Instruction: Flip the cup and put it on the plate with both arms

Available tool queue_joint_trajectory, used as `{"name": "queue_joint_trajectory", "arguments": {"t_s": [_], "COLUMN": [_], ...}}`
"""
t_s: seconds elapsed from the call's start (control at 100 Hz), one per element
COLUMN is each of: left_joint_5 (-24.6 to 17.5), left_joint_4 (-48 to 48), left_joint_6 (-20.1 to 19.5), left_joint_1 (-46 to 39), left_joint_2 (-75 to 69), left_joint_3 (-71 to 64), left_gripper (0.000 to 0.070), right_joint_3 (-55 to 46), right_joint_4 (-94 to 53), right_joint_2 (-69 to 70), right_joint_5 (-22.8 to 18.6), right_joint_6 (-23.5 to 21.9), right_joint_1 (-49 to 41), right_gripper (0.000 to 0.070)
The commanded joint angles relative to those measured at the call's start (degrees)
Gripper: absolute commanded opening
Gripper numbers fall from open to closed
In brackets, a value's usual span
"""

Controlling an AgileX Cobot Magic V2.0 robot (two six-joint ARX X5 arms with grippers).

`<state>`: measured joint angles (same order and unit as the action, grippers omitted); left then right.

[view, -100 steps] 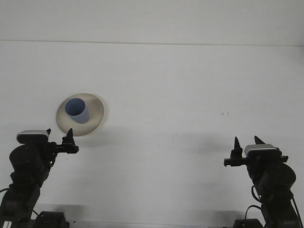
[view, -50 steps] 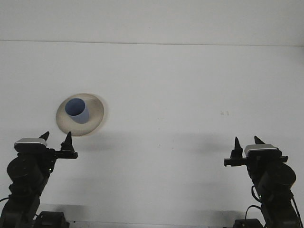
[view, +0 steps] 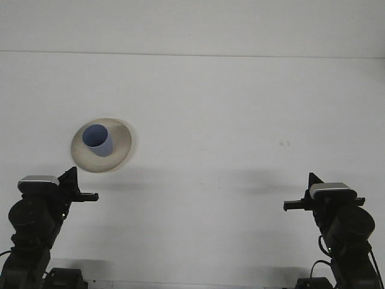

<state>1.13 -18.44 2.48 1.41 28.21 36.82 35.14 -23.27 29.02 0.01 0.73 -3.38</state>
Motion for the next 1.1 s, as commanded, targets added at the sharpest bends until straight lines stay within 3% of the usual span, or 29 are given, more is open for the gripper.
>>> {"name": "queue_joint_trajectory", "arguments": {"t_s": [0.0, 0.7, 0.88, 1.09], "left_joint_5": [-0.3, 0.1, -0.1, -0.2], "left_joint_4": [0.6, 1.2, 8.1, 21.3], "left_joint_6": [-0.3, -0.3, -1.6, -2.1], "left_joint_1": [0.1, 0.1, 0.2, 1.0], "left_joint_2": [0.2, 0.1, -0.9, -7.9], "left_joint_3": [0.7, 0.7, -1.4, -14.0], "left_gripper": [0.0011, 0.0011, 0.0011, 0.0011], "right_joint_3": [0.5, 0.5, 0.5, 0.5], "right_joint_4": [0.5, 0.5, 0.5, 0.5], "right_joint_2": [0.2, 0.2, 0.2, 0.2], "right_joint_5": [0.0, 0.0, 0.0, 0.0], "right_joint_6": [0.6, 0.6, 0.6, 0.6], "right_joint_1": [-0.1, -0.1, -0.1, -0.1], "right_gripper": [0.0000, 0.0000, 0.0000, 0.0000]}}
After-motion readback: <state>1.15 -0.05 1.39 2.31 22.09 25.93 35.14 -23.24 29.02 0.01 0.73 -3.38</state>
